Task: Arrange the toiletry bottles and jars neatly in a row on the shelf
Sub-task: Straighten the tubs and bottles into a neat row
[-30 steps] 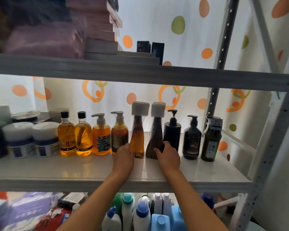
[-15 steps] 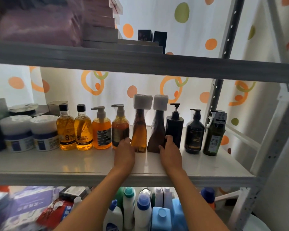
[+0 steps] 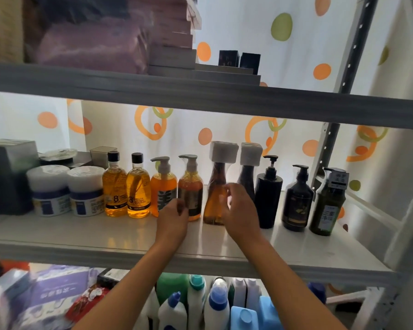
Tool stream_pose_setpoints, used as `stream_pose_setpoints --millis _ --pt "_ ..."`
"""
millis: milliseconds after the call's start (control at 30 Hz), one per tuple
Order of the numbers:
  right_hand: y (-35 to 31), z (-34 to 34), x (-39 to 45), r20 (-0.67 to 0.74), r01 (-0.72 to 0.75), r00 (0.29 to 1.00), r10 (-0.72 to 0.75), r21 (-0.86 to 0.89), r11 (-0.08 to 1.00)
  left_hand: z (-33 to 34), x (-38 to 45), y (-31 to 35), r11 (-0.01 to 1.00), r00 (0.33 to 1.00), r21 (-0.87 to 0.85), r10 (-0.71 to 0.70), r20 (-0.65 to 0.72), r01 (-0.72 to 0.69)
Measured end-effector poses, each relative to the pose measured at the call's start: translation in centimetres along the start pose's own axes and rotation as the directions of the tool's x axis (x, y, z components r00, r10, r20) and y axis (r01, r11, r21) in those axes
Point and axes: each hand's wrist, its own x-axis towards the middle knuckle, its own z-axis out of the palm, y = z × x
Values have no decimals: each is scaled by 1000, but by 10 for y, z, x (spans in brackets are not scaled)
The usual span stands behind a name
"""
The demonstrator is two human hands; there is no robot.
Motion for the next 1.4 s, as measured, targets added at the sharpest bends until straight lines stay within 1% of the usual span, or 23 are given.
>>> stream_pose_setpoints --millis 67,100,167,200,233,267,333,367,467,533,700,800,900,933,1033,1067,1167,1233,1267,1333,1400 --pt "-30 18 24 94 58 994 -63 52 997 -8 3 -9 1000 1000 5 14 3 -14" --pt "-41 27 38 115 94 989 -97 27 995 -10 1 -11 1000 1000 15 26 10 -26" --pt "-61 49 63 144 192 974 -174 -124 974 -13 -1 -16 998 998 21 52 28 -53" --pt "-69 57 73 184 214 967 -179 -199 956 -14 -1 -19 998 997 14 60 42 -61" --pt "-73 65 82 231 203 962 -147 -244 948 -16 -2 -21 998 996 5 67 56 -68" --pt "-76 71 89 282 158 956 -80 -266 951 -18 -2 -22 997 995 -4 71 65 -71" --pt "-76 77 99 350 17 934 72 -247 969 -24 0 -23 998 996 -11 58 73 -58" --pt "-75 78 101 354 -21 930 103 -229 973 -28 1 -23 999 996 -8 51 76 -51" --pt "-71 72 97 275 10 960 49 -208 978 -36 4 -24 999 995 -15 41 87 -40" --pt "-71 65 92 232 6 972 34 -169 986 -38 6 -23 999 996 -18 40 82 -39" --pt "-78 50 90 213 -20 976 42 -107 994 -35 1 -13 999 996 -30 43 75 -41" --pt "-79 37 85 154 -71 985 76 -36 997 -30 -4 -9 995 994 -48 88 67 -85" --pt "-78 21 83 106 -169 982 157 117 979 -30 -6 -4 995 995 -27 93 33 -93" --pt "-78 17 85 95 -190 979 178 145 971 -31 -7 -2 995 994 -34 98 44 -97" --pt "-81 7 86 35 -199 980 196 136 970 -30 -23 10 990 977 -119 93 189 -71" --pt "-83 5 85 8 -202 979 202 139 969 -27 -30 14 990 975 -132 85 206 -59" --pt "-91 3 80 -49 -233 968 247 191 953 -13 -41 18 988 990 -146 70 120 -52" --pt "-95 1 78 -48 -244 965 259 203 948 -9 -42 24 988 999 -149 31 38 -25" --pt "-96 -1 78 -35 -249 965 261 198 948 -10 -41 28 986 1000 -167 -16 17 19" --pt "-95 -6 81 13 -266 963 268 182 947 -14 -40 35 963 991 -237 -116 66 128" --pt "-92 -12 85 109 -263 963 247 181 948 -21 -43 37 937 978 -302 -130 164 175"
